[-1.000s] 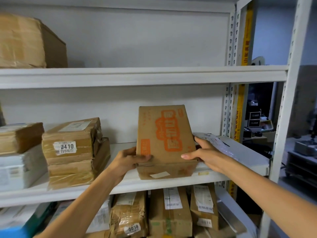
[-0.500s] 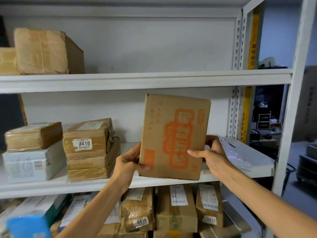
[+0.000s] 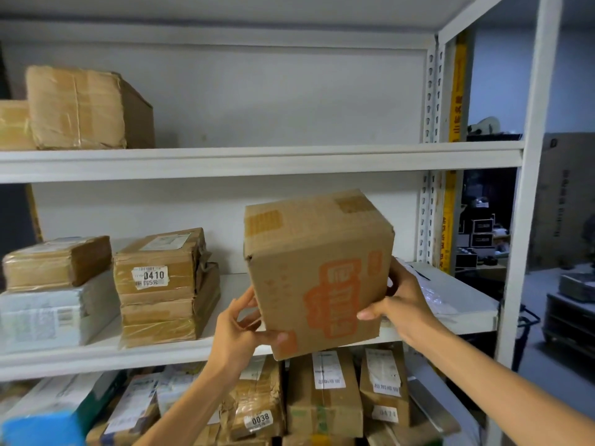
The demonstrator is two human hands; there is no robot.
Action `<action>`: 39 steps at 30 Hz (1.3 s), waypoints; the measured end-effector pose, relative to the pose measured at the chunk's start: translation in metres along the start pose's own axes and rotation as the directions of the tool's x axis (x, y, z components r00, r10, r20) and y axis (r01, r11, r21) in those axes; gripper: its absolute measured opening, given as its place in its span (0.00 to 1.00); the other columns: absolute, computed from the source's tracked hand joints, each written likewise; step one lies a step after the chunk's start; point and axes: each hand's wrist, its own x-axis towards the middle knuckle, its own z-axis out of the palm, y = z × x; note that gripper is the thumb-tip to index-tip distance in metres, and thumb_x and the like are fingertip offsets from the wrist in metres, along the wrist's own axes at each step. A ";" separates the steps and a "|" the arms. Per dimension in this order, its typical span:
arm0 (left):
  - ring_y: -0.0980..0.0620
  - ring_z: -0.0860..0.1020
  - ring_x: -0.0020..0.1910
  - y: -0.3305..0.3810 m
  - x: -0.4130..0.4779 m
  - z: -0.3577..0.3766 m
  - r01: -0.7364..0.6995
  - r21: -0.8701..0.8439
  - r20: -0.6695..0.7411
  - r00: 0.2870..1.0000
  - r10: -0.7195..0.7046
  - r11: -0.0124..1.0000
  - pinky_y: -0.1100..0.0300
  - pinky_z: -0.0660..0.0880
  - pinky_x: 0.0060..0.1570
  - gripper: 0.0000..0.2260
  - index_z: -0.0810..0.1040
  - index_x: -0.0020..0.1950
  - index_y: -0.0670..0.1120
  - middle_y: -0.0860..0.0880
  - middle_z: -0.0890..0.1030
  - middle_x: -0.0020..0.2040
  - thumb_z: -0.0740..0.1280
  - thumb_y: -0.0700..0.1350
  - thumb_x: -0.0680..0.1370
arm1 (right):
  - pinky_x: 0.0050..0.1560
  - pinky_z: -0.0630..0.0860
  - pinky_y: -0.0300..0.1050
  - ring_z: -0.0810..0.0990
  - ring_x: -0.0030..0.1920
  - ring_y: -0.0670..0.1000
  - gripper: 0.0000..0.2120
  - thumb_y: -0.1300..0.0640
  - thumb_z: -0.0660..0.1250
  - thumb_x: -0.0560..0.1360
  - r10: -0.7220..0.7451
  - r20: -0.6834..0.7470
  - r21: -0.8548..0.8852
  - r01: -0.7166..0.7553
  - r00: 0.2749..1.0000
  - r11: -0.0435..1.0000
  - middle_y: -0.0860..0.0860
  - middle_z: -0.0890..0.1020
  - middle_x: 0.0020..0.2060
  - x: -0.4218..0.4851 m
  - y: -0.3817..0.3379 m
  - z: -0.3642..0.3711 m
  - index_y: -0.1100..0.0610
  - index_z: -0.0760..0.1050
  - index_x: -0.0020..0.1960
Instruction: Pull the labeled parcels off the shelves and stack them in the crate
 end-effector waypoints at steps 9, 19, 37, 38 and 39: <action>0.62 0.63 0.70 0.047 -0.006 0.001 -0.072 0.179 0.134 0.990 0.048 0.981 0.58 0.63 0.66 0.39 0.68 0.70 0.64 0.68 0.63 0.69 0.80 0.55 0.62 | 0.37 0.83 0.43 0.86 0.44 0.54 0.13 0.71 0.66 0.74 0.258 0.071 0.397 -0.265 0.963 0.879 0.58 0.85 0.48 0.015 -0.001 -0.020 0.62 0.78 0.57; 0.46 0.77 0.64 0.043 0.002 -0.026 0.121 -0.095 0.302 0.949 -0.087 0.988 0.47 0.78 0.57 0.45 0.67 0.74 0.54 0.49 0.77 0.67 0.80 0.60 0.61 | 0.46 0.75 0.46 0.81 0.42 0.53 0.07 0.56 0.69 0.72 0.239 0.118 0.442 -0.267 0.964 0.857 0.54 0.85 0.40 0.008 -0.015 -0.012 0.57 0.83 0.46; 0.48 0.75 0.48 0.056 0.004 -0.024 0.090 -0.271 0.006 0.996 -0.092 0.958 0.55 0.69 0.50 0.28 0.79 0.60 0.55 0.50 0.83 0.47 0.64 0.71 0.69 | 0.65 0.70 0.50 0.79 0.61 0.53 0.33 0.36 0.79 0.56 -0.166 0.343 0.255 0.079 0.925 0.964 0.53 0.83 0.57 0.016 -0.063 0.003 0.52 0.84 0.56; 0.50 0.73 0.43 0.062 0.005 -0.023 0.104 -0.278 -0.015 0.994 -0.112 0.955 0.55 0.65 0.45 0.25 0.80 0.57 0.56 0.50 0.82 0.42 0.60 0.71 0.73 | 0.68 0.66 0.54 0.77 0.63 0.53 0.34 0.33 0.78 0.56 -0.155 0.350 0.189 0.092 0.924 0.978 0.51 0.83 0.58 0.015 -0.069 0.008 0.51 0.83 0.56; 0.51 0.70 0.38 0.068 0.006 -0.021 0.121 -0.304 -0.020 0.991 -0.133 0.945 0.55 0.64 0.42 0.23 0.82 0.50 0.56 0.49 0.79 0.38 0.58 0.70 0.73 | 0.70 0.62 0.57 0.76 0.64 0.53 0.36 0.31 0.76 0.55 -0.136 0.354 0.138 0.092 0.925 0.986 0.49 0.83 0.58 0.017 -0.072 0.010 0.50 0.82 0.58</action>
